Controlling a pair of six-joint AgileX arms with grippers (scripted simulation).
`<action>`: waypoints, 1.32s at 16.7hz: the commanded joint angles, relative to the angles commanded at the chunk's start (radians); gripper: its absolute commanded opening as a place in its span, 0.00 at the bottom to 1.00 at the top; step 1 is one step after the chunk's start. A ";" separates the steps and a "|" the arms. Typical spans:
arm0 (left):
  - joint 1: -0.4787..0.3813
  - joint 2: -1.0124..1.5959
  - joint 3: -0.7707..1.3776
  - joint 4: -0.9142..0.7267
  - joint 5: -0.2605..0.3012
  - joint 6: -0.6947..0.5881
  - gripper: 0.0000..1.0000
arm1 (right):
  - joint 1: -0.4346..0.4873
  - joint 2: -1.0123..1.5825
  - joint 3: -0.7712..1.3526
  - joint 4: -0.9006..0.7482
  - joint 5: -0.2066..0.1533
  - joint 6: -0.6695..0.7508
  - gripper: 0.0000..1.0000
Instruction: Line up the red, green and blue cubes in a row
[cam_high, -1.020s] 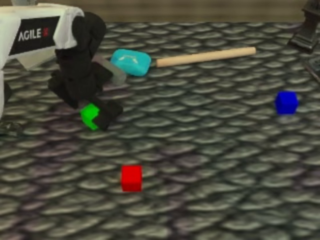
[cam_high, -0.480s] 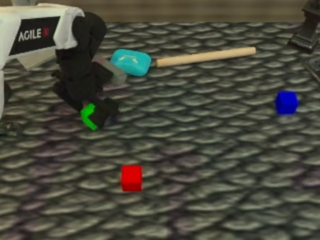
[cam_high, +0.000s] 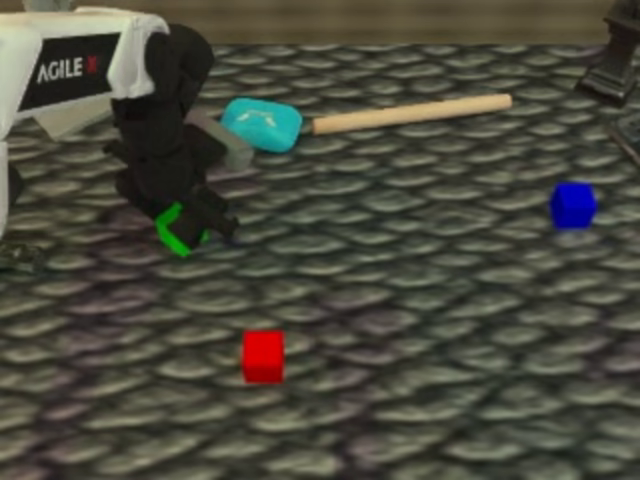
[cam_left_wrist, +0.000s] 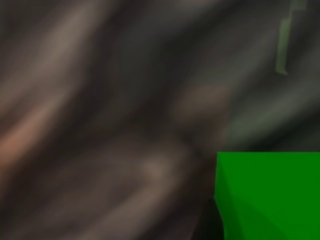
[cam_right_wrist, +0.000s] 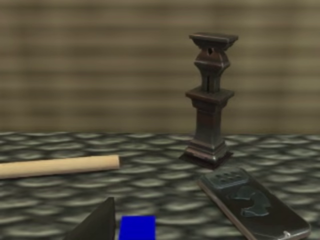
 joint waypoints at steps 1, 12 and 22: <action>0.000 0.000 0.000 0.000 0.000 0.000 0.00 | 0.000 0.000 0.000 0.000 0.000 0.000 1.00; 0.014 -0.059 0.112 -0.170 0.005 -0.005 0.00 | 0.000 0.000 0.000 0.000 0.000 0.000 1.00; -0.006 -0.086 0.164 -0.238 0.004 -0.037 0.00 | 0.000 0.000 0.000 0.000 0.000 0.000 1.00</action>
